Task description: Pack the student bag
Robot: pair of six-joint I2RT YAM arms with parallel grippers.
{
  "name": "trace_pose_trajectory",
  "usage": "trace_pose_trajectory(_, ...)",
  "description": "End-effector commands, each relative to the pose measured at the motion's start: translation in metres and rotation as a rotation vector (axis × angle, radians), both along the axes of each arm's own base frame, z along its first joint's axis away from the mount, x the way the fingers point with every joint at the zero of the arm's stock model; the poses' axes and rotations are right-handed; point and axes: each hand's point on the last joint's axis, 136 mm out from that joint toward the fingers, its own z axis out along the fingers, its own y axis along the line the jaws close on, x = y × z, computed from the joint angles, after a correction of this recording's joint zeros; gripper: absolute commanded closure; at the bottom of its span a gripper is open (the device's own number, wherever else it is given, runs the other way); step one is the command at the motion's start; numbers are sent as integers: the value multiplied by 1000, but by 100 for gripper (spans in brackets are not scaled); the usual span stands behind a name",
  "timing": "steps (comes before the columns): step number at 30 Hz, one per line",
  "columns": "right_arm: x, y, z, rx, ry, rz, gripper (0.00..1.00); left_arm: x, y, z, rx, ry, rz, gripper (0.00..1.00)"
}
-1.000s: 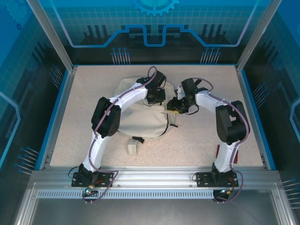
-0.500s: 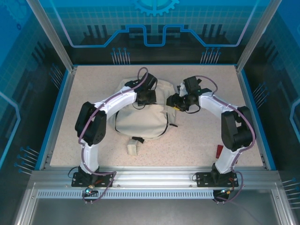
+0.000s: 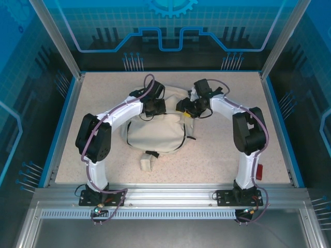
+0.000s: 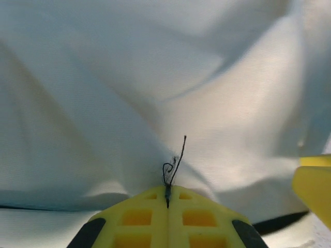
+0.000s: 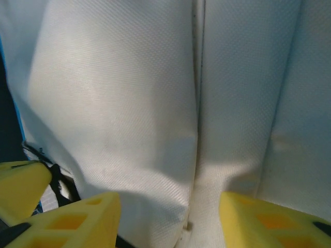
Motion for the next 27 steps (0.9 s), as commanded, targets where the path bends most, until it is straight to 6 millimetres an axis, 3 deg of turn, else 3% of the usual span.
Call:
trace_pose_trajectory(1, -7, 4, -13, -58, 55, 26, 54, 3, 47, 17, 84, -48, 95, 100)
trace_pose_trajectory(9, -9, -21, -44, -247, 113, -16, 59, -11, 128, 13, 160, -33, 239, 100)
trace_pose_trajectory(11, -9, -14, -34, -208, 81, 3, 58, -12, 130, 13, 131, -30, 225, 100)
trace_pose_trajectory(13, -8, -8, -8, -179, 13, 26, 54, -12, 114, 15, 65, -24, 146, 100)
trace_pose_trajectory(14, -10, -9, 3, -186, -10, 31, 52, -13, 108, 17, 38, -16, 131, 93)
trace_pose_trajectory(16, -19, -20, 29, -228, -62, 21, 44, -15, 102, 21, 0, -17, 117, 61)
trace_pose_trajectory(19, -50, -67, 37, -408, -44, -53, 29, -21, 105, 30, 0, -30, 129, 36)
trace_pose_trajectory(22, -94, -122, 26, -570, 42, -141, 18, -30, 109, 41, 3, -45, 138, 21)
trace_pose_trajectory(27, -161, -187, 12, -666, 174, -268, 13, -45, 111, 58, -21, -75, 138, 2)
